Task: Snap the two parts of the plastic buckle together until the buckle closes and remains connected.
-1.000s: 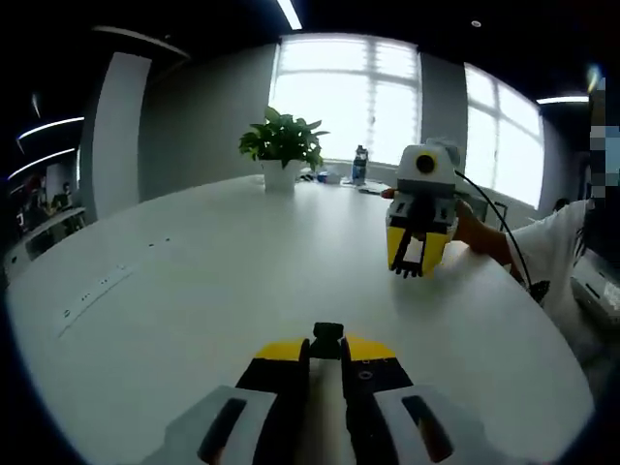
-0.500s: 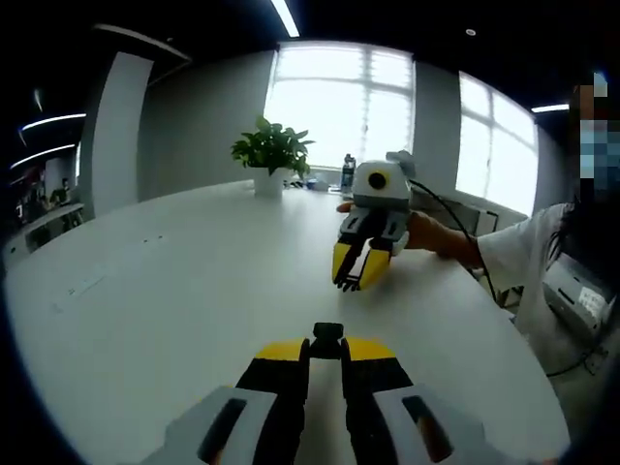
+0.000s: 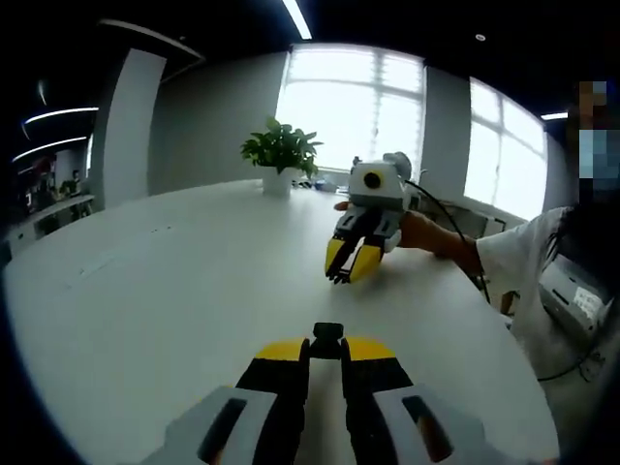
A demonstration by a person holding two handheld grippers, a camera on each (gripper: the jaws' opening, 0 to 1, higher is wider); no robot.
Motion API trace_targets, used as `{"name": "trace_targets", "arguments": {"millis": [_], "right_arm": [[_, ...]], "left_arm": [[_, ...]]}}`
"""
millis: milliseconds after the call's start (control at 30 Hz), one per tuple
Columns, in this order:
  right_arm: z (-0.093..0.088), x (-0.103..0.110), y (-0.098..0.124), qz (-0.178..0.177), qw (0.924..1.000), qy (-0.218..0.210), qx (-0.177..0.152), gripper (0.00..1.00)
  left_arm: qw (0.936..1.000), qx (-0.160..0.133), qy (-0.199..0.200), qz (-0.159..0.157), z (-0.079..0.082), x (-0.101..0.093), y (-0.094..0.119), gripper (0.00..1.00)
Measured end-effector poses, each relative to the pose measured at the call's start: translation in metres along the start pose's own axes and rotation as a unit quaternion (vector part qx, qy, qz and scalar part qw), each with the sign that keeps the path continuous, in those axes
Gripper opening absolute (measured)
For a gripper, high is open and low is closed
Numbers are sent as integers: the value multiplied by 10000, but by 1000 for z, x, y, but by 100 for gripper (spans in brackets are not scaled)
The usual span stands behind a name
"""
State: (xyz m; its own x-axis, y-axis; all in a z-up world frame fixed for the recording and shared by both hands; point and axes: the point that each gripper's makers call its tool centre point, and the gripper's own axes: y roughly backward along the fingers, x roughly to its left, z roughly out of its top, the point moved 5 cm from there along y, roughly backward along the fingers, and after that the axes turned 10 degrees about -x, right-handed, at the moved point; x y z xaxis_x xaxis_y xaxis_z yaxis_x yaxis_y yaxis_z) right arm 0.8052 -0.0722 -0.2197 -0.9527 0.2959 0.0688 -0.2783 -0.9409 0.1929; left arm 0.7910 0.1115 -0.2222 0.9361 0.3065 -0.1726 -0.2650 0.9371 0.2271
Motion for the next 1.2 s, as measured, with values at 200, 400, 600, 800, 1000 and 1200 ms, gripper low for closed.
{"name": "trace_targets", "arguments": {"millis": [200,400,600,800,1000,1200], "right_arm": [[-2,6,-4,95,9999,49,76,13],[-4,11,-8,173,9996,126,159,13],[1,23,-12,359,9988,301,126,13],[-1,29,-18,515,9978,359,189,13],[-3,33,-21,616,9968,422,285,13],[-3,38,-23,750,9957,451,305,13]], "left_arm": [[9999,27,76,77,-12,-4,5,12],[9997,-141,168,-58,-14,-12,6,12],[9998,-149,127,-51,-14,-19,4,12],[10000,-38,-3,-78,-16,-24,-2,12],[9999,93,-65,-96,-20,-22,-1,12],[9996,177,-154,-142,-21,-26,-3,12]]}}
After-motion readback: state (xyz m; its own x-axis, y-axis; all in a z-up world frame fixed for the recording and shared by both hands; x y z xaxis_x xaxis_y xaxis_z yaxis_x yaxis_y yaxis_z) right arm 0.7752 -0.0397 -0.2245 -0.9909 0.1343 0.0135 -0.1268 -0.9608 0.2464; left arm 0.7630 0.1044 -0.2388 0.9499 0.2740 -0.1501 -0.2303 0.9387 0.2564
